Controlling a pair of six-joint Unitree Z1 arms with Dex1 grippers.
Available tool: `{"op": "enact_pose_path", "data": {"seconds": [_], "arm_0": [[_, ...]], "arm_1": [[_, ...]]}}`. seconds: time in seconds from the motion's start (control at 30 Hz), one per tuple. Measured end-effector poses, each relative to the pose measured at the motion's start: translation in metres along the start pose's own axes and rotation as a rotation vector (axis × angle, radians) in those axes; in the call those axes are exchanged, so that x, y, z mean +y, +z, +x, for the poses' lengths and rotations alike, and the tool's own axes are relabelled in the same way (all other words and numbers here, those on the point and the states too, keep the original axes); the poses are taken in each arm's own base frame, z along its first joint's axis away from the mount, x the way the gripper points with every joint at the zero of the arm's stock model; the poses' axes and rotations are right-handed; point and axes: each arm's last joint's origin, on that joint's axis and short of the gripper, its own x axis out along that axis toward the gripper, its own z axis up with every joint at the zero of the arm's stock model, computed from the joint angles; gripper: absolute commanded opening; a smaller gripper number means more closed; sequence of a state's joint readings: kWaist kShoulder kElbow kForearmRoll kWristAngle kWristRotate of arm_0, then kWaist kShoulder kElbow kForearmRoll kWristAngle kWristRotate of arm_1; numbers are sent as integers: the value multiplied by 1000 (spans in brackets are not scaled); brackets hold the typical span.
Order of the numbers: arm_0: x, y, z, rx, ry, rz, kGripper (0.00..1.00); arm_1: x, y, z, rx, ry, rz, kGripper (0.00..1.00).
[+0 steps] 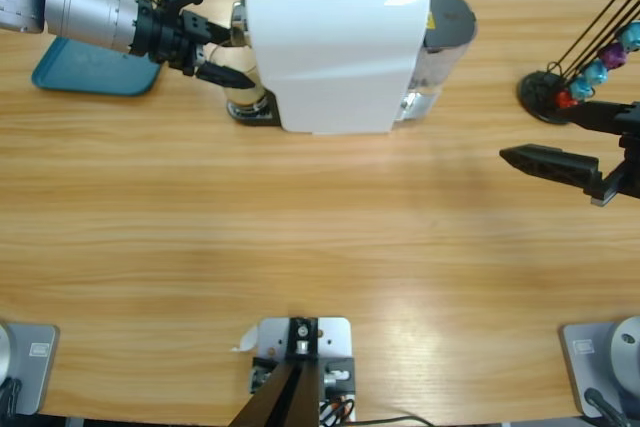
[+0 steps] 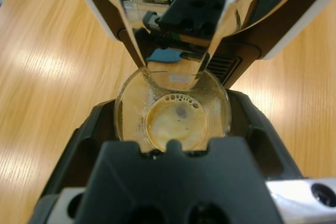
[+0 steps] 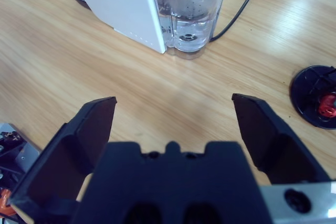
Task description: Pour coffee
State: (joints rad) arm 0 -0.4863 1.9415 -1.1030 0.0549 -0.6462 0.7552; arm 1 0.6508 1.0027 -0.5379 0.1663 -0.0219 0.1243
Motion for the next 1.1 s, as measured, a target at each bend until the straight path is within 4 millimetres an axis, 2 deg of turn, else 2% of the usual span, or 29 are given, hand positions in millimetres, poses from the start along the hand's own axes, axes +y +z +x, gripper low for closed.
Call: {"op": "enact_pose_path", "data": {"seconds": [0.47, 0.57, 0.7, 0.9, 1.1], "arm_0": [[-4, -4, -1, 7, -6, 1, 0], [-6, -8, -11, 28, 32, -6, 0], [2, -18, -23, 33, 77, -31, 0], [0, -27, -37, 36, 103, -90, 0], [4, -23, -67, 2, 181, -153, 0]], "arm_1": [[0, 0, 0, 0, 0, 0, 1000], [0, 0, 0, 0, 0, 0, 1000], [0, 0, 0, 0, 0, -11, 1000], [0, 0, 0, 0, 0, -14, 1000], [0, 0, 0, 1, 0, -14, 1000]]}}
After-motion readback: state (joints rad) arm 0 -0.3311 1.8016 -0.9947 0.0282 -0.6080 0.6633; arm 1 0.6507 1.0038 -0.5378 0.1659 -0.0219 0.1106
